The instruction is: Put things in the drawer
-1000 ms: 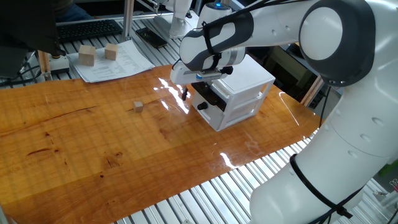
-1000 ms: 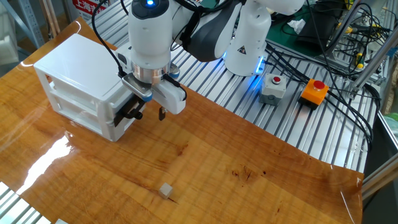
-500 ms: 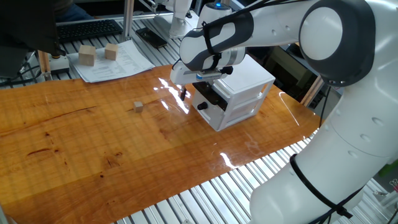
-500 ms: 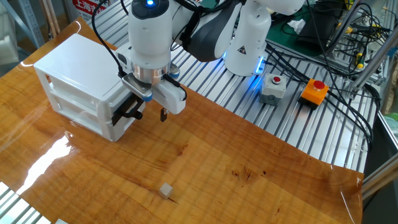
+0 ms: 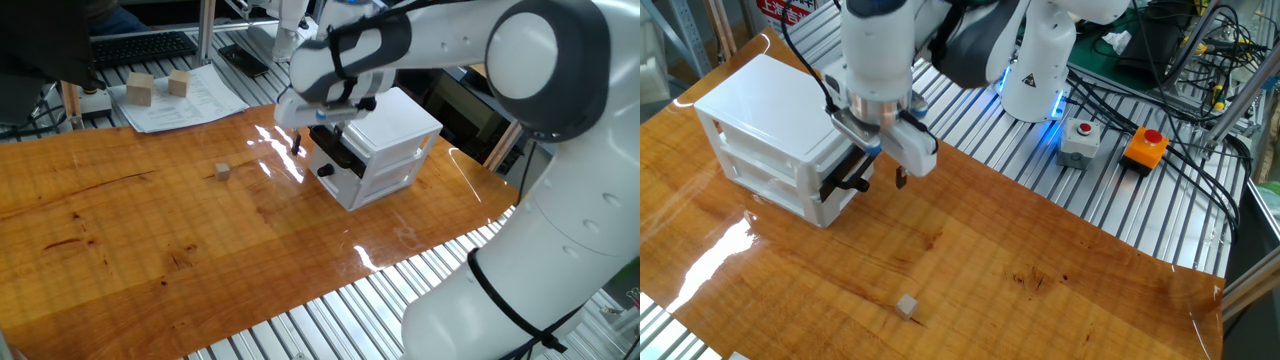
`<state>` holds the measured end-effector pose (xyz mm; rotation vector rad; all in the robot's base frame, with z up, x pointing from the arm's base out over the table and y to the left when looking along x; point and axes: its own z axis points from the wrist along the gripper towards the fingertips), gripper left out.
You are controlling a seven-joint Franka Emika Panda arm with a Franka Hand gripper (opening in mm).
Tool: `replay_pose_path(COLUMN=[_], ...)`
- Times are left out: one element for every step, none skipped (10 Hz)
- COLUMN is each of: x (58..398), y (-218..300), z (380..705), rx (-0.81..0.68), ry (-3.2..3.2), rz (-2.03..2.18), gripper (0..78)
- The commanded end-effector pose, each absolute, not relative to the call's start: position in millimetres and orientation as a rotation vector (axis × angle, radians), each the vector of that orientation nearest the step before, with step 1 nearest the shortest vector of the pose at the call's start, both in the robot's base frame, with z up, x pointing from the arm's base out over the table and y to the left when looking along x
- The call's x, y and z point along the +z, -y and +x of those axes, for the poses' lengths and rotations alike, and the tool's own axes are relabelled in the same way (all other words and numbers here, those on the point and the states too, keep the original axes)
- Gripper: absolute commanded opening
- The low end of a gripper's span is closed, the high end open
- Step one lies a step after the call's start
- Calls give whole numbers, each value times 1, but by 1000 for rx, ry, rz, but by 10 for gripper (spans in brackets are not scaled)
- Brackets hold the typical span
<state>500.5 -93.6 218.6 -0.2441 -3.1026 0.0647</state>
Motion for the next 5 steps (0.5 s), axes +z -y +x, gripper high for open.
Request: replay_pose_path(x=[256,253,249,246,245], y=[95,94,92,91,91], z=[508,510,511,512,513], rx=[73,69,65,64,59], ry=[3074,3074,3075,3075,3077], rz=[-296,-298,-305,-304,-303], gripper=[775,775,775,775,775])
